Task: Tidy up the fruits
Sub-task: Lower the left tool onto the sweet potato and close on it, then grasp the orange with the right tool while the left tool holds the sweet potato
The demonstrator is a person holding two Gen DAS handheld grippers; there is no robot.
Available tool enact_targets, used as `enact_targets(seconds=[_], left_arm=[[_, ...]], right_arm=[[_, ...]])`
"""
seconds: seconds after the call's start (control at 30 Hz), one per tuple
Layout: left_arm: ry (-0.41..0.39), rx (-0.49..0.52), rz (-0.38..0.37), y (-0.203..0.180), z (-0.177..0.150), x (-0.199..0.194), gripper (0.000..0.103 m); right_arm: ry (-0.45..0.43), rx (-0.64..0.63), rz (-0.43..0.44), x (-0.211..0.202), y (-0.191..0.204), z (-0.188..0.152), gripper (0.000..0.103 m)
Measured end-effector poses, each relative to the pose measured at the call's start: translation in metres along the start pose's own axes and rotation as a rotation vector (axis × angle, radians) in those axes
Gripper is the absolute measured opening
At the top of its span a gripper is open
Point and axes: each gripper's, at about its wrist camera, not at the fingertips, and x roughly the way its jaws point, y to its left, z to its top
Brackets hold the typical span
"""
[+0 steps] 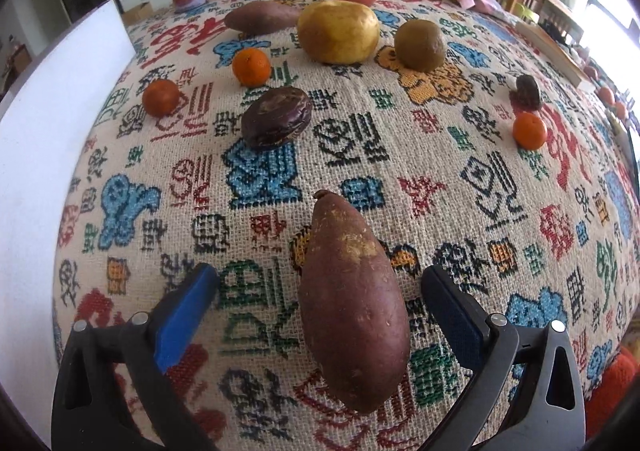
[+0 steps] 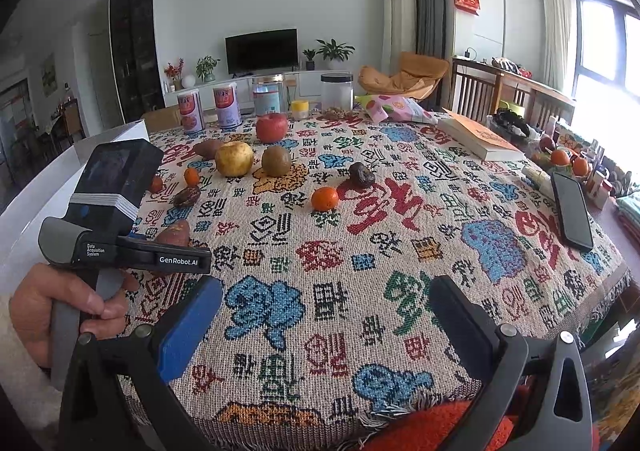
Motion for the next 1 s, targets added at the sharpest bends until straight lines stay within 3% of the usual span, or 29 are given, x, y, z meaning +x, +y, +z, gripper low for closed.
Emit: enact_targets(seconds=[0.1, 0.23, 0.3, 0.33, 0.37, 0.4, 0.43, 0.53, 0.67, 0.77, 0.83, 0.97, 1.0], left_arm=[[0.009, 0.021, -0.012, 0.000, 0.001, 0.001, 0.103], [0.129, 0.074, -0.048, 0.002, 0.010, 0.000, 0.101], [0.120, 0.093, -0.065, 0.001, 0.010, -0.004, 0.100], [0.111, 0.111, -0.065, 0.000, 0.010, -0.005, 0.082], [0.091, 0.124, -0.065, -0.001, 0.009, -0.008, 0.076], [0.078, 0.125, -0.100, -0.001, 0.008, -0.013, 0.049], [0.081, 0.112, -0.121, 0.001, 0.008, -0.016, 0.043], [0.057, 0.054, -0.159, 0.016, 0.005, -0.023, 0.043], [0.046, 0.023, -0.151, 0.040, -0.005, -0.028, 0.043], [0.047, 0.009, -0.144, 0.059, -0.014, -0.028, 0.043], [0.042, 0.002, -0.152, 0.067, -0.017, -0.030, 0.043], [0.030, -0.003, -0.168, 0.073, -0.024, -0.033, 0.043], [0.027, 0.003, -0.167, 0.073, -0.024, -0.034, 0.043]], right_arm=[[0.006, 0.005, 0.007, 0.001, -0.001, 0.000, 0.103], [0.006, 0.012, 0.014, 0.000, -0.003, 0.001, 0.103], [0.007, 0.020, 0.019, 0.000, -0.005, 0.000, 0.103], [0.013, 0.029, 0.026, 0.001, -0.007, 0.001, 0.103], [0.021, 0.042, 0.037, 0.003, -0.009, 0.001, 0.103], [0.035, 0.064, 0.057, 0.005, -0.014, 0.001, 0.103], [0.049, 0.091, 0.089, 0.007, -0.019, 0.001, 0.103], [0.122, 0.161, 0.250, 0.021, -0.040, 0.009, 0.103], [0.277, 0.040, 0.246, 0.069, -0.046, 0.041, 0.103], [0.327, -0.004, 0.245, 0.116, -0.044, 0.066, 0.100], [0.349, -0.027, 0.236, 0.148, -0.037, 0.079, 0.081], [0.372, -0.085, 0.193, 0.203, -0.016, 0.092, 0.070], [0.387, -0.089, 0.179, 0.214, -0.013, 0.091, 0.061]])
